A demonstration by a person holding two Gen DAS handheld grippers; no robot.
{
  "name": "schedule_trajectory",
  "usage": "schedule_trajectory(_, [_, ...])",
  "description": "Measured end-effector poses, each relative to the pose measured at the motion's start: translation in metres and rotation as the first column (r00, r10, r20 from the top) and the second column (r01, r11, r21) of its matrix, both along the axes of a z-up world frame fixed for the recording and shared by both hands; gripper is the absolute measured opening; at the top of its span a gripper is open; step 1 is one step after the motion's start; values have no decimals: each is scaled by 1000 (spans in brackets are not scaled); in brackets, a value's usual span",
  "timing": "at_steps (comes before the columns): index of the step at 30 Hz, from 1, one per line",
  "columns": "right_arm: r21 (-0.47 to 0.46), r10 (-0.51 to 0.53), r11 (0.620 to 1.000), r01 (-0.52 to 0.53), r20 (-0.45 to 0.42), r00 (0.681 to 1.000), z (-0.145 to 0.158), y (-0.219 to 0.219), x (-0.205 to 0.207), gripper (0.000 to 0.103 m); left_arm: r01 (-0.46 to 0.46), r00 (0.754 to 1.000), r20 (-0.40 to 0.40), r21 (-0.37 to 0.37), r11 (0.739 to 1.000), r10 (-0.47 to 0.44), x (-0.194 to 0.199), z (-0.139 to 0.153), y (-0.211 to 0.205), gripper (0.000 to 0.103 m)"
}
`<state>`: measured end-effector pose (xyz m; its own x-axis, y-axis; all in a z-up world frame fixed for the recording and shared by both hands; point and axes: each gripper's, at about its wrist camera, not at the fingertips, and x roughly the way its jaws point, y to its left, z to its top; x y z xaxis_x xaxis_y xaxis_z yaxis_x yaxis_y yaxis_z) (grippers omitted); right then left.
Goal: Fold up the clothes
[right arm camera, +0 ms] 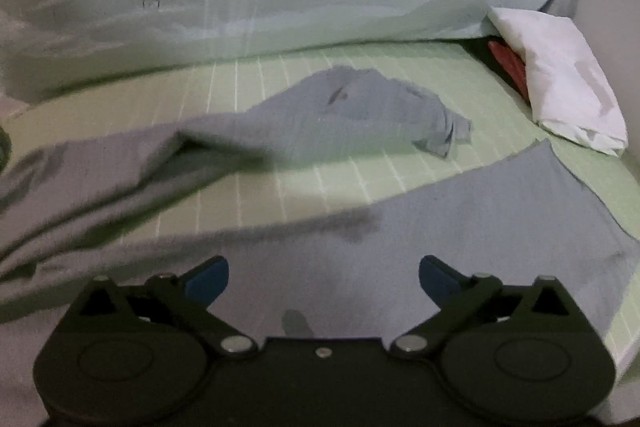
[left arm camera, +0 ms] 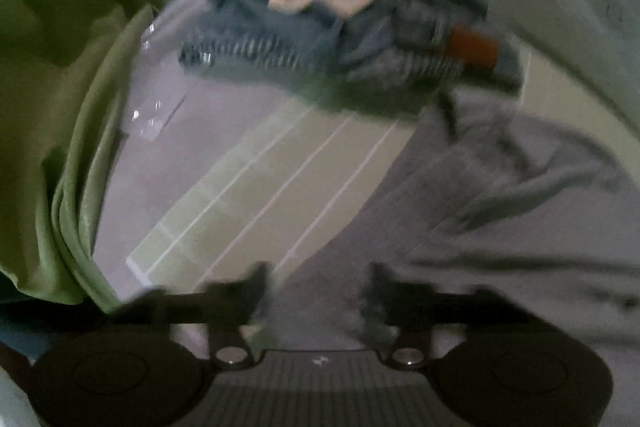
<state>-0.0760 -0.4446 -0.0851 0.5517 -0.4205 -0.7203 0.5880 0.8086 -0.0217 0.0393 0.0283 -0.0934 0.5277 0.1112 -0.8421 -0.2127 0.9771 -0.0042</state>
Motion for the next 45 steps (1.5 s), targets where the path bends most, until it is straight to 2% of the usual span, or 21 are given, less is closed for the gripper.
schedule_trajectory(3, [15, 0, 1000, -1, 17, 1000, 2, -31, -5, 103, -15, 997, 71, -14, 1000, 16, -1, 16, -28, 80])
schedule_trajectory(5, [18, -20, 1000, 19, 41, 999, 3, -54, -9, 103, 6, 996, 87, -13, 1000, -5, 0, 18, -56, 89])
schedule_trajectory(10, [27, -95, 995, 93, 63, 993, 3, -120, -13, 103, 64, 996, 57, -9, 998, -63, 7, 16, -126, 91])
schedule_trajectory(14, [113, -143, 985, 133, 86, 986, 0, -156, -5, 100, 98, 995, 32, -39, 994, -97, 11, 13, -169, 92])
schedule_trajectory(16, [179, -175, 972, 153, 118, 977, -6, -170, 1, 85, 136, 991, 15, -36, 990, -135, 18, 11, -189, 92])
schedule_trajectory(17, [213, -193, 964, 162, 134, 972, -8, -177, 4, 81, 157, 988, 11, -20, 987, -157, 22, 11, -198, 92])
schedule_trajectory(19, [288, -230, 942, 175, 170, 958, -15, -190, 12, 65, 202, 979, 11, 22, 979, -202, 32, 13, -213, 92])
schedule_trajectory(22, [349, -245, 922, 167, 192, 950, -23, -201, 31, 52, 226, 974, 9, 42, 973, -227, 48, 16, -225, 92])
schedule_trajectory(26, [405, -285, 892, 203, 152, 946, -38, -214, 53, 51, 211, 977, -9, 0, 977, -211, 62, 17, -231, 92])
schedule_trajectory(29, [407, -350, 867, 288, 86, 933, -46, -218, 58, 51, 219, 976, -25, 15, 976, -219, 69, 13, -237, 92])
schedule_trajectory(32, [437, -388, 841, 319, 76, 919, -50, -222, 55, 50, 228, 973, -38, 13, 974, -228, 69, 11, -240, 92])
schedule_trajectory(33, [438, -389, 840, 319, 78, 918, -50, -222, 55, 50, 233, 972, -43, 10, 973, -232, 68, 10, -241, 92])
schedule_trajectory(35, [428, -383, 849, 309, 97, 919, -47, -221, 53, 43, 241, 969, -49, 6, 971, -240, 68, 8, -243, 92])
schedule_trajectory(36, [414, -372, 861, 295, 118, 921, -40, -219, 51, 28, 245, 968, -50, 4, 970, -244, 67, 7, -244, 92])
schedule_trajectory(37, [398, -361, 873, 281, 140, 922, -34, -217, 49, 6, 248, 968, -48, 0, 969, -248, 66, 7, -245, 92])
schedule_trajectory(38, [383, -349, 884, 267, 161, 923, -28, -216, 47, 1, 252, 967, -46, -3, 968, -252, 65, 8, -245, 92])
schedule_trajectory(45, [245, -242, 955, 169, 307, 921, 21, -198, 27, 1, 260, 966, -17, 0, 966, -260, 57, 12, -242, 92])
